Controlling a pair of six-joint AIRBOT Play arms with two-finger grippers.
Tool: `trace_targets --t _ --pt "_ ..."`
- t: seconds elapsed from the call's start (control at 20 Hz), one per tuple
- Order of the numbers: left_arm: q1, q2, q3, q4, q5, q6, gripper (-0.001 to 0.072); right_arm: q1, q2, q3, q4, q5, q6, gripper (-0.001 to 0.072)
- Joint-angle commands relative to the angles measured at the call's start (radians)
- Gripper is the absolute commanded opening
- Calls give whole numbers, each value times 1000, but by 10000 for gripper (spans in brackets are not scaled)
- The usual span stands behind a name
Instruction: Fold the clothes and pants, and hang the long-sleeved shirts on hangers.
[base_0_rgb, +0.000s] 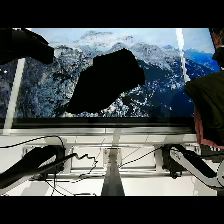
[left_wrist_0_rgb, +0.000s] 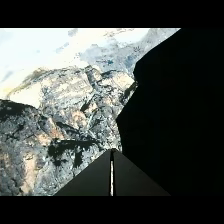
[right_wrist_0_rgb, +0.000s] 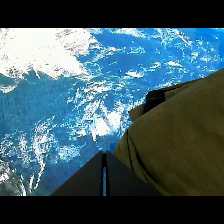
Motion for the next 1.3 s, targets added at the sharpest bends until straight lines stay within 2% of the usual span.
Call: trace_targets --t 0.0,0.9,1.0,1.05,1.1,1.15,1.25 --pt "0 1 0 0 0 0 10 1 0 0 0 0 0 14" --pt "0 0 0 -1 1 0 10 1 1 0 11 -6 1 14" --pt "0 -2 0 1 4 1 10 1 1 0 81 -5 16 14" --pt "1 -2 0 1 3 0 10 1 0 0 166 10 21 14" --pt "3 -5 0 5 -2 0 10 3 0 -1 277 28 -5 14" --pt "3 -8 0 5 -13 0 10 21 0 -2 374 52 -80 14" --pt "6 -15 0 37 -58 1 11 130 -5 -2 499 111 -177 13"
